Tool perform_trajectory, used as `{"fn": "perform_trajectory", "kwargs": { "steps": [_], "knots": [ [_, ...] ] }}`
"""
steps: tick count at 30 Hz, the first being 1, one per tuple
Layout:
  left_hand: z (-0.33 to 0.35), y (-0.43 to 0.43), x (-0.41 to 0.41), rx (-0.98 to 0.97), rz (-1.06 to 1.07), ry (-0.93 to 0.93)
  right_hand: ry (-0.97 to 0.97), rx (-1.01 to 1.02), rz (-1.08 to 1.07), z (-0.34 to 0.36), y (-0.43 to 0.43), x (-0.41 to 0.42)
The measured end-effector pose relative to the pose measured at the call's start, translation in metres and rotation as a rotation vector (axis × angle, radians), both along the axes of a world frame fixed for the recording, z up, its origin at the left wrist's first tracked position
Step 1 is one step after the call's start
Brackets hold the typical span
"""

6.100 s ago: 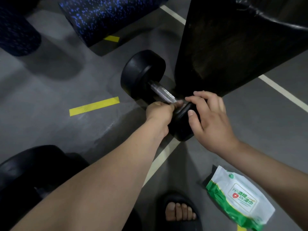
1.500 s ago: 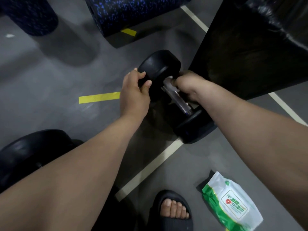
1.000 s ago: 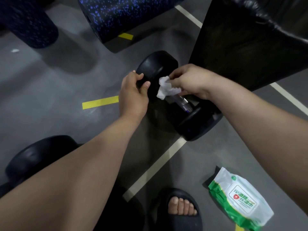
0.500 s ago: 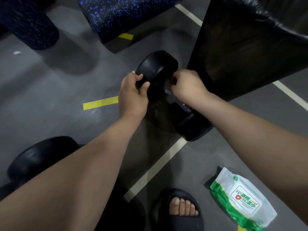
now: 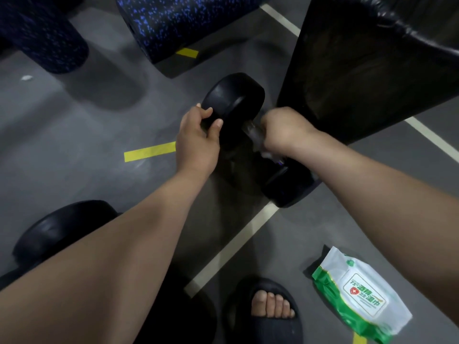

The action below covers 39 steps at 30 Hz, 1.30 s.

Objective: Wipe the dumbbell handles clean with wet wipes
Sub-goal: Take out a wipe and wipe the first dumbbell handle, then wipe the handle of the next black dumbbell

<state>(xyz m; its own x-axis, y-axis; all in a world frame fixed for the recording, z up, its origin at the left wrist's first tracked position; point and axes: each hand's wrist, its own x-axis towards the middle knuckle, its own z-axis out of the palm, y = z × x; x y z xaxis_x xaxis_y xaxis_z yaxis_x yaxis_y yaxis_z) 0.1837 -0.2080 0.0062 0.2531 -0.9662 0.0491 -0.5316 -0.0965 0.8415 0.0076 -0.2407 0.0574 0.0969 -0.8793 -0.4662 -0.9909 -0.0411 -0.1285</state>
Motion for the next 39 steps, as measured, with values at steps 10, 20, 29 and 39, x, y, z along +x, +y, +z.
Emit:
{"fn": "perform_trajectory", "kwargs": {
  "steps": [10,20,29,39],
  "knots": [
    [0.021,0.025,0.018,0.184,-0.198,-0.175,0.091,-0.028,0.111,0.005,0.011,0.008],
    [0.051,0.075,0.051,0.426,-0.482,-0.445,-0.061,0.009,-0.069,0.023,0.012,-0.002],
    [0.128,0.106,0.107,0.544,-0.457,-0.491,-0.943,0.290,-0.280,0.063,0.075,0.072],
    [0.213,0.209,0.167,0.632,-0.184,0.085,-1.303,0.552,-0.310,0.118,0.174,0.148]
  ]
}}
